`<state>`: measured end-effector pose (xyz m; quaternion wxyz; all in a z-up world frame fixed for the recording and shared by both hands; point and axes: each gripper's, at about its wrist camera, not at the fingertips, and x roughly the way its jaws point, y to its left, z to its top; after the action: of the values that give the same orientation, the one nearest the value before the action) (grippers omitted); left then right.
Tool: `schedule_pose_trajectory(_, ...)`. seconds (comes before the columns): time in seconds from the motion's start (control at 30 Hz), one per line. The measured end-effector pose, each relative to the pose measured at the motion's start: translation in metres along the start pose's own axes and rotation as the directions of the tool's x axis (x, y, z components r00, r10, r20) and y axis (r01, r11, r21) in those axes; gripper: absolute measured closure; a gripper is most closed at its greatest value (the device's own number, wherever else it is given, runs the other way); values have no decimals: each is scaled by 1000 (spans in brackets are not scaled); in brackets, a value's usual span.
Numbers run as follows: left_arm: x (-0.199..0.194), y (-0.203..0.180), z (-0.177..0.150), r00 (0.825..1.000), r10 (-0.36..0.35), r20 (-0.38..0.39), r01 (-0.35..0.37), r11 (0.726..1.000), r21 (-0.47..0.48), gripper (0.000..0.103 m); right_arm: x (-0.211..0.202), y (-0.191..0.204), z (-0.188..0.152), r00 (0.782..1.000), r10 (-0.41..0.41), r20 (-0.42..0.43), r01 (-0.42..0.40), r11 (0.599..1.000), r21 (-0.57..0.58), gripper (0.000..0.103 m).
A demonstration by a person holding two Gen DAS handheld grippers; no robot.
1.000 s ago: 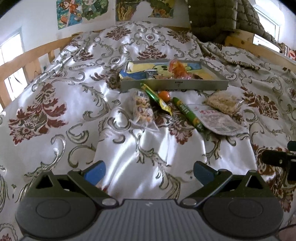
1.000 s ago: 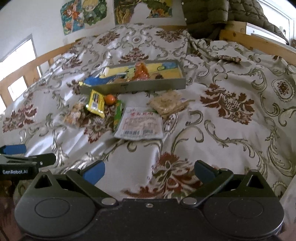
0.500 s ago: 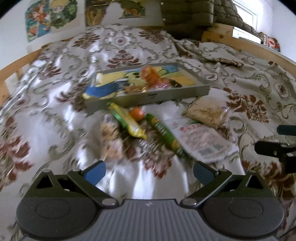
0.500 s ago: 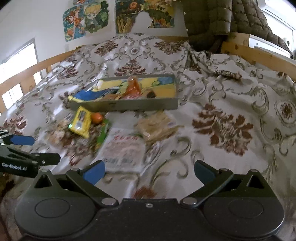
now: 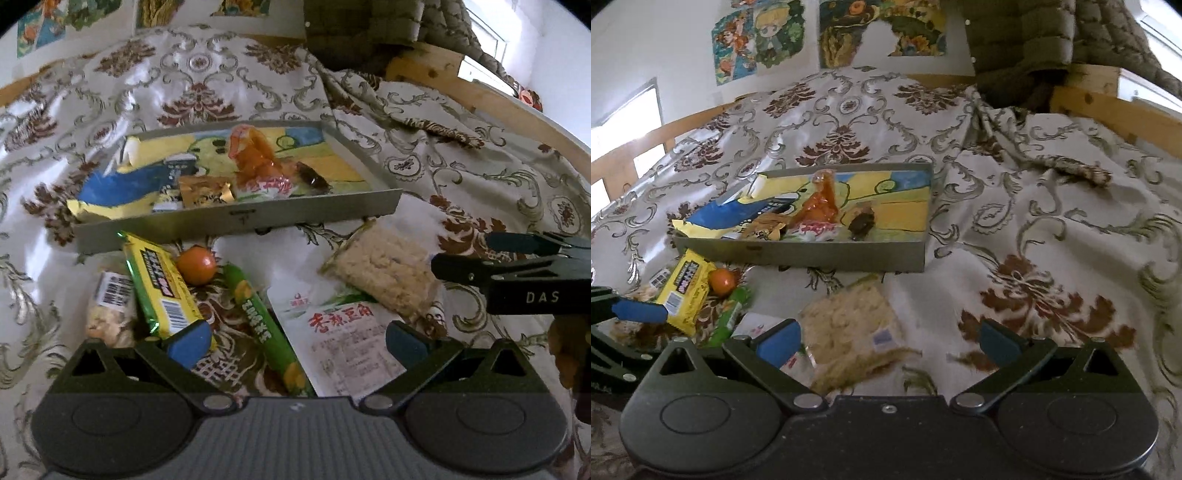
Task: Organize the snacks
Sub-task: 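Grasp the green stick snack with the left tool while the right tool grasps the rice cracker bag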
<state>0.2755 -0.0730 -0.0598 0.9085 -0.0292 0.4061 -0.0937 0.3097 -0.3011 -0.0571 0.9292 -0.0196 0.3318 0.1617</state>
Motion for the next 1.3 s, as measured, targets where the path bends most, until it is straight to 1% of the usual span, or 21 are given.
schedule_pose_trajectory(0.07,8,4,0,1000,-3,-6,3,1000,-26,0,8,-3,0,1000,9,2,-9,1000,-12,1)
schedule_pose_trajectory(0.23,17,12,-2,1000,-23,7,24,994,-104,0,18,-2,-10,998,63,18,-62,996,-57,1)
schedule_pose_trajectory(0.3,20,14,-1,1000,-24,12,25,992,-122,1,23,2,-16,997,79,11,-78,993,-86,1)
schedule_pose_trajectory(0.37,22,14,0,1000,-11,10,12,991,-130,3,28,7,-20,995,95,6,-93,990,-110,1)
schedule_pose_trajectory(0.43,24,14,-1,999,40,11,-38,988,-152,15,33,12,-21,995,101,9,-99,987,-125,1)
schedule_pose_trajectory(0.47,24,14,-1,998,53,15,-49,984,-170,16,35,15,-22,994,105,12,-102,986,-131,1)
schedule_pose_trajectory(0.53,26,17,-3,999,46,25,-40,978,-203,19,39,20,-22,994,111,17,-108,983,-148,1)
schedule_pose_trajectory(0.6,30,16,-5,998,61,7,-58,976,-210,23,43,24,-23,994,108,16,-103,980,-170,1)
schedule_pose_trajectory(0.67,34,15,-6,998,65,-12,-66,976,-207,30,46,28,-24,994,104,15,-99,977,-190,2)
schedule_pose_trajectory(0.77,34,11,-8,996,86,-3,-85,980,-181,40,49,30,-26,996,93,10,-89,973,-214,5)
schedule_pose_trajectory(0.83,34,13,-8,996,90,-5,-90,977,-195,49,51,31,-27,996,88,12,-83,972,-218,6)
schedule_pose_trajectory(0.87,35,16,-8,996,86,-8,-86,973,-213,51,51,30,-27,996,88,12,-84,973,-216,8)
schedule_pose_trajectory(0.9,36,19,-7,997,82,-12,-82,970,-229,53,51,30,-27,996,86,15,-81,973,-215,12)
schedule_pose_trajectory(0.93,36,22,-7,997,78,-13,-79,966,-247,56,51,29,-28,996,86,17,-80,973,-214,14)
schedule_pose_trajectory(1.0,38,29,-8,998,65,-8,-64,954,-291,58,51,27,-28,995,103,14,-98,974,-206,20)
schedule_pose_trajectory(1.1,40,37,-12,999,49,-1,-47,941,-336,58,49,27,-29,991,131,13,-125,970,-209,21)
schedule_pose_trajectory(1.2,43,37,-12,998,56,-3,-54,942,-331,58,49,31,-30,991,130,12,-124,965,-231,21)
schedule_pose_trajectory(1.27,42,35,-11,998,58,-6,-57,944,-324,64,49,31,-30,991,132,13,-125,966,-227,23)
schedule_pose_trajectory(1.3,41,35,-10,999,53,-8,-52,946,-321,72,48,31,-30,991,134,15,-127,967,-223,25)
